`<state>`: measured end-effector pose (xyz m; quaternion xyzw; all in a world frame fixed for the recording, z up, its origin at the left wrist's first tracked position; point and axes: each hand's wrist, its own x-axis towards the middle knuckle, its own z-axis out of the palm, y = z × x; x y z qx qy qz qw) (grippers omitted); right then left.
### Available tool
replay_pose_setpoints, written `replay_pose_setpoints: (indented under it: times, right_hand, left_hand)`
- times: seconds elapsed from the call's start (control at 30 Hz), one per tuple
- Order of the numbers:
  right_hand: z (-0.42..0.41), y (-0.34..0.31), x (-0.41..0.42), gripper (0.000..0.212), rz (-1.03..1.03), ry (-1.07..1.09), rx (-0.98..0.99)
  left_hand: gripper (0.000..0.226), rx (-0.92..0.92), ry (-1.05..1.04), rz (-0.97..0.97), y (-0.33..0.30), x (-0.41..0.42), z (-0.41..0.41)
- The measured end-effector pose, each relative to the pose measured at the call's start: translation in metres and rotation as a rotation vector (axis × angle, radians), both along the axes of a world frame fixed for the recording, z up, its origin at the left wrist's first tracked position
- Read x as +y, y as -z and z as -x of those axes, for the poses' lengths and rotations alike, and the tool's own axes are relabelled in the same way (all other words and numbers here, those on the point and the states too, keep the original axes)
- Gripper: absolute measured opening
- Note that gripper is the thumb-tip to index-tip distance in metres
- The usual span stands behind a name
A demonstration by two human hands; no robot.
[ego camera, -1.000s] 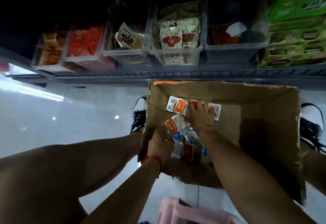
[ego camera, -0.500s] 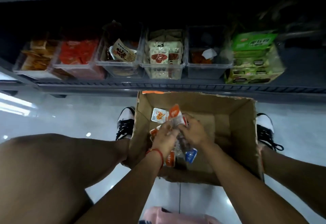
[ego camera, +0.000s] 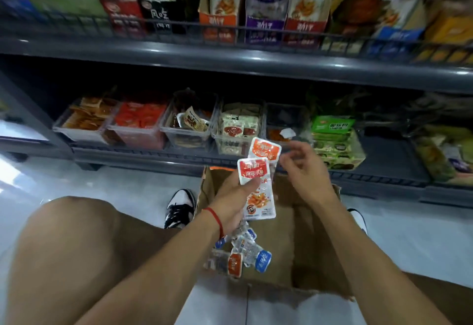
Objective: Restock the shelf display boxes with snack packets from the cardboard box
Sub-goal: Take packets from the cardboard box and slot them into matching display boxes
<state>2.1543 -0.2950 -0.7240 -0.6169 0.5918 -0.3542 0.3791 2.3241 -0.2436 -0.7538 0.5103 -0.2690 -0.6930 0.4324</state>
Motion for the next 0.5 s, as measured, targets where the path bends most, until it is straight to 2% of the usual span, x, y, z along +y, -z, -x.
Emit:
replay_pose_setpoints:
  times: [0.07, 0.13, 0.2, 0.27, 0.4, 0.5]
  right_hand:
    - [-0.001, -0.022, -0.008, 0.04, -0.083, 0.012, -0.124]
    - [-0.002, -0.043, -0.015, 0.033, -0.171, -0.066, -0.234]
    - [-0.003, -0.068, -0.02, 0.017, -0.122, -0.145, -0.194]
    - [-0.005, -0.09, -0.028, 0.011, -0.035, -0.157, -0.147]
    - [-0.013, -0.151, -0.051, 0.006, 0.166, -0.078, -0.148]
    - [-0.028, -0.207, -0.066, 0.01, 0.375, -0.107, -0.059]
  left_hand:
    - [0.032, -0.012, 0.063, 0.061, -0.028, 0.001, -0.006]
    - [0.032, -0.067, 0.121, 0.127, -0.051, -0.002, -0.012]
    - [0.033, -0.176, 0.17, 0.23, -0.069, -0.007, -0.021]
    - [0.031, -0.302, 0.17, 0.345, -0.089, -0.015, -0.031]
    - [0.016, -0.49, -0.035, 0.494, -0.134, -0.042, -0.056]
    - [0.014, -0.455, -0.281, 0.512, -0.168, -0.064, -0.083]
